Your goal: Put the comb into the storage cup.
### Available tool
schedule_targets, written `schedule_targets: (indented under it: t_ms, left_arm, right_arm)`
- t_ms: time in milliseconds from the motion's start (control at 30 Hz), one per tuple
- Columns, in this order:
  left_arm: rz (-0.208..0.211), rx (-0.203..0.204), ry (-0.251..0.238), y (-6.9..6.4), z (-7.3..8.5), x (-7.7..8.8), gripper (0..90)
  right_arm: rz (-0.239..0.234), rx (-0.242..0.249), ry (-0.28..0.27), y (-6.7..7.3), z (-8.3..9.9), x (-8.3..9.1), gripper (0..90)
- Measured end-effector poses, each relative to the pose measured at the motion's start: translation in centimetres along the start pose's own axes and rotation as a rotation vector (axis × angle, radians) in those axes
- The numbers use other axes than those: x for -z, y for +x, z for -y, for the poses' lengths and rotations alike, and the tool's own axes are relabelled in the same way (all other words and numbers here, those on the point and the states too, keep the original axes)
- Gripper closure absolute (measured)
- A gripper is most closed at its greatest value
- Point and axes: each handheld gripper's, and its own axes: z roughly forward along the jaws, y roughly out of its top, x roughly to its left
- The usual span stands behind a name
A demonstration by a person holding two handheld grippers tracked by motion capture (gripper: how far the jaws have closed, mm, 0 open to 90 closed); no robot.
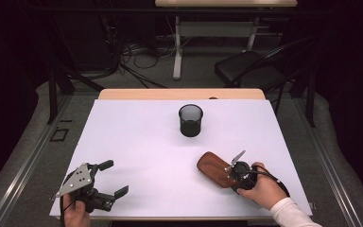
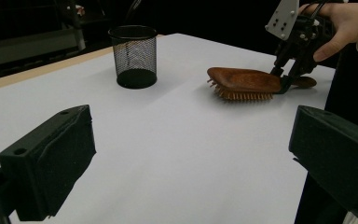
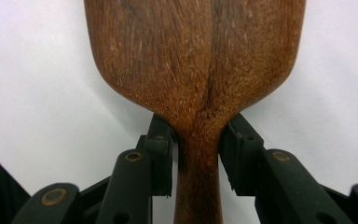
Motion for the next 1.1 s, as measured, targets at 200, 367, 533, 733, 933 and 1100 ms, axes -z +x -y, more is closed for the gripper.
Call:
schedule_targets:
  t_ms: [200, 367, 533, 733, 933, 1100]
  left_arm:
    - [0.003, 0.0, 0.001, 0.01, 0.0, 0.0, 0.2]
    - [0.003, 0.0, 0.002, 0.01, 0.0, 0.0, 0.3]
    - [0.003, 0.0, 0.002, 0.0, 0.0, -0.01, 0.2]
    - [0.003, 0.001, 0.001, 0.01, 0.01, -0.01, 0.3]
    - [-0.002, 0.001, 0.001, -0.02, 0.01, -0.04, 0.3]
    - [-0.001, 0.002, 0.001, -0.02, 0.01, -0.05, 0.3]
  right_arm:
    - [0.014, 0.01, 0.017, 0.03, 0.02, 0.14, 68.7]
    - [0.026, 0.018, 0.001, 0.22, 0.06, 0.02, 69.8]
    - [0.028, 0.013, 0.015, 0.25, 0.0, 0.04, 70.7]
    - [0.039, 0.014, 0.016, 0.38, -0.01, 0.08, 71.0]
    - [0.05, 0.016, 0.002, 0.4, 0.14, 0.07, 71.7]
    - [0.056, 0.03, -0.005, 0.48, 0.2, 0.17, 72.3]
